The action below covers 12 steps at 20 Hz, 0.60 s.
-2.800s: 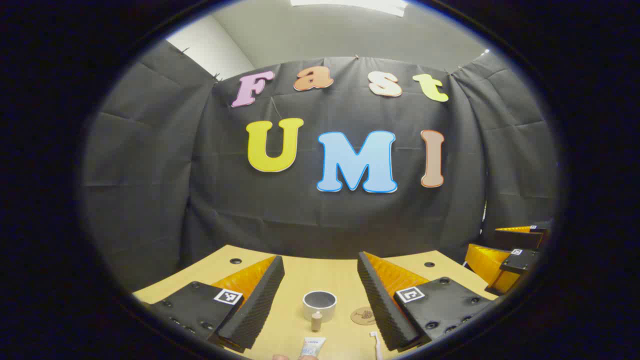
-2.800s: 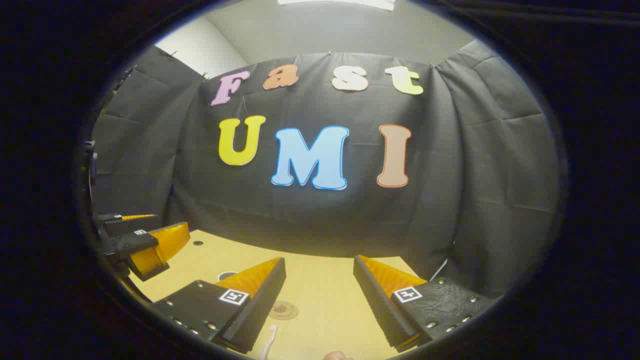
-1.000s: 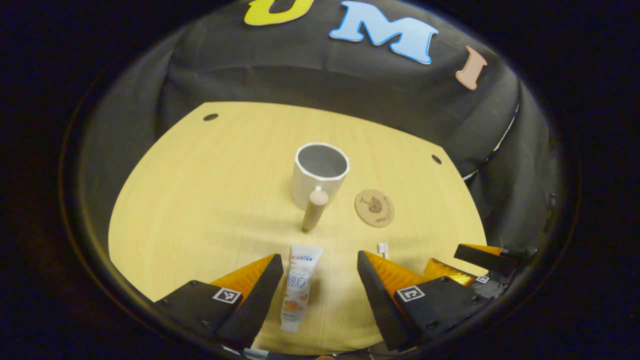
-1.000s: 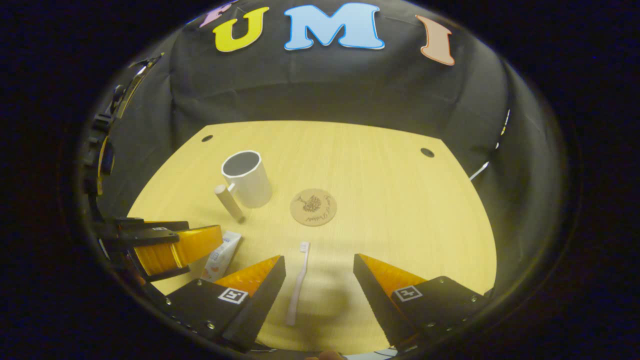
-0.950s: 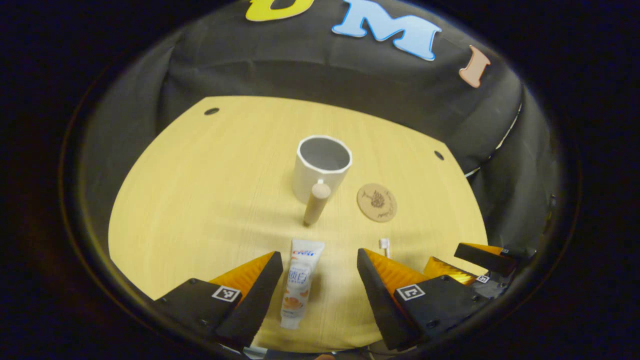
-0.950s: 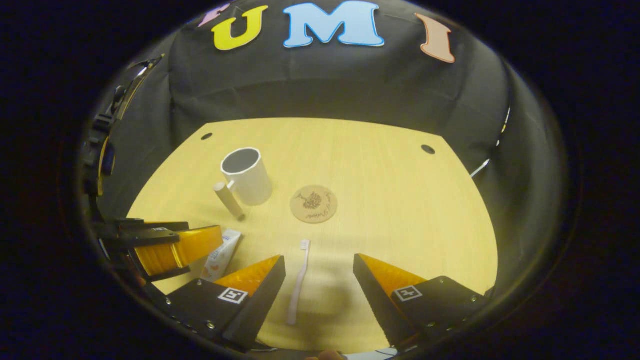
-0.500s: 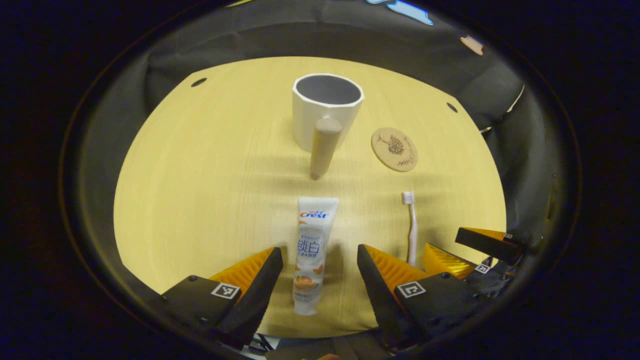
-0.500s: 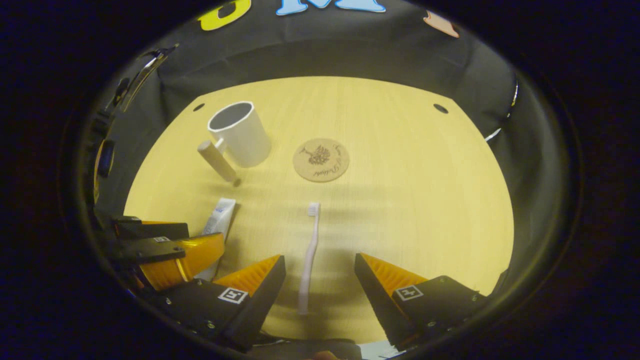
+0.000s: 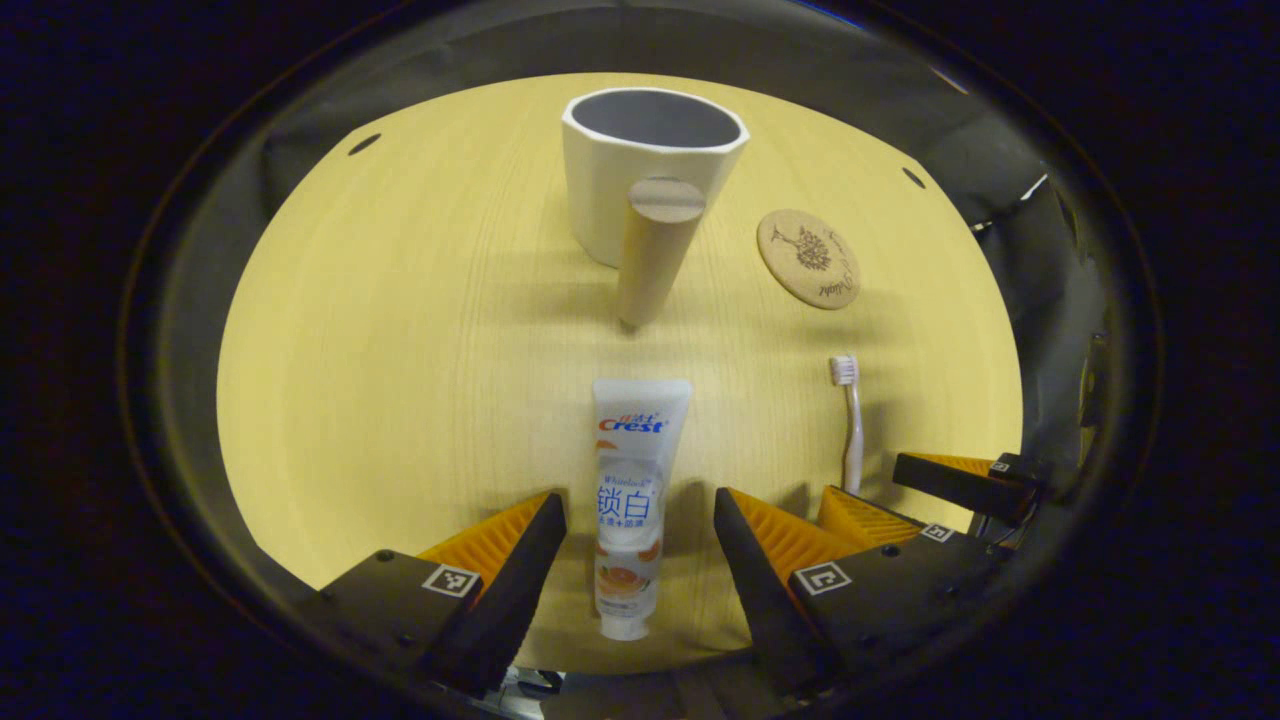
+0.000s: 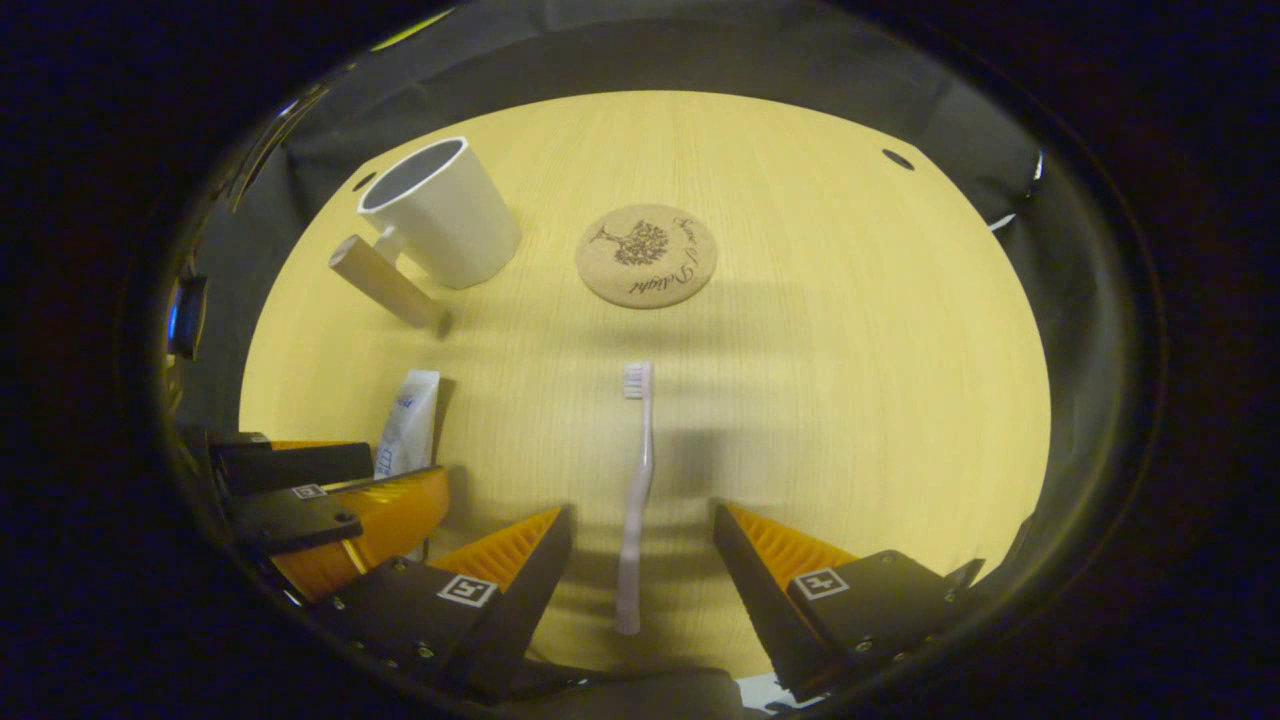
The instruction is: Put the toothbrush and toothpaste on the desktop into the cup, then pick up the cup and place it on the coaster on the desktop.
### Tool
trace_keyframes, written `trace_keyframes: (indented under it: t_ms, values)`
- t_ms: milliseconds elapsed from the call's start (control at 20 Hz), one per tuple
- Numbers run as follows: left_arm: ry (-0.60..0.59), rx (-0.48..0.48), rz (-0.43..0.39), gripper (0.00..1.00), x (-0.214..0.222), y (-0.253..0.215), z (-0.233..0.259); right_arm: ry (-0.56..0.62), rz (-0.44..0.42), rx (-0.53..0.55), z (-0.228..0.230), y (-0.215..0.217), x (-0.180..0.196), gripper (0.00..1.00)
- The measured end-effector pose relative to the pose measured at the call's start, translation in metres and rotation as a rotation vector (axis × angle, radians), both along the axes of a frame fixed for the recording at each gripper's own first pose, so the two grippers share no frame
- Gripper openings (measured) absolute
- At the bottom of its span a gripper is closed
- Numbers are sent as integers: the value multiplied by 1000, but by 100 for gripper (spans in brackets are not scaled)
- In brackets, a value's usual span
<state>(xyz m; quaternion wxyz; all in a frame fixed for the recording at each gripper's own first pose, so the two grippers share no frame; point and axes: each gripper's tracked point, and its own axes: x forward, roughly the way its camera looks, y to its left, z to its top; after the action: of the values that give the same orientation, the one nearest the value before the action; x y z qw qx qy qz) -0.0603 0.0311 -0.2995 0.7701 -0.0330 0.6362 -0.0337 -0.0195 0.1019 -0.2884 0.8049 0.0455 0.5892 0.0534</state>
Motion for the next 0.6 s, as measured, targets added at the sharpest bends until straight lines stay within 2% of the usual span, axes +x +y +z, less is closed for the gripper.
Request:
trace_keyframes:
  t_ms: [50, 100, 200, 250, 350, 400, 450, 500, 550, 600]
  values:
    - [6, -10, 0, 98, -1, -2, 0, 44, 4, -5, -1, 0, -7, 89]
    - [16, -18, 2, 94, -2, -3, -2, 63, 6, -6, -3, 0, -9, 84]
    - [30, -20, 1, 80, -5, -4, -5, 89, 11, -1, -7, 4, -13, 78]
    - [38, -22, 0, 84, -7, -3, -6, 97, 18, -7, -8, 5, -14, 78]
    - [34, -10, -12, 81, -5, 0, -7, 94, 24, -24, -8, 3, -12, 76]
    - [35, -9, -14, 78, -5, 0, -9, 102, 28, -26, -8, 4, -14, 66]
    - [37, 3, -23, 75, -4, 2, -10, 107, 37, -34, -9, 3, -14, 67]
    - [39, 20, -29, 68, -4, 6, -11, 100, 31, -45, -5, -1, -12, 67]
    - [38, 21, -32, 62, -4, 7, -9, 112, 28, -45, -10, 1, -15, 53]
    - [38, 20, -34, 52, -4, 7, -10, 116, 40, -46, -10, 1, -15, 43]
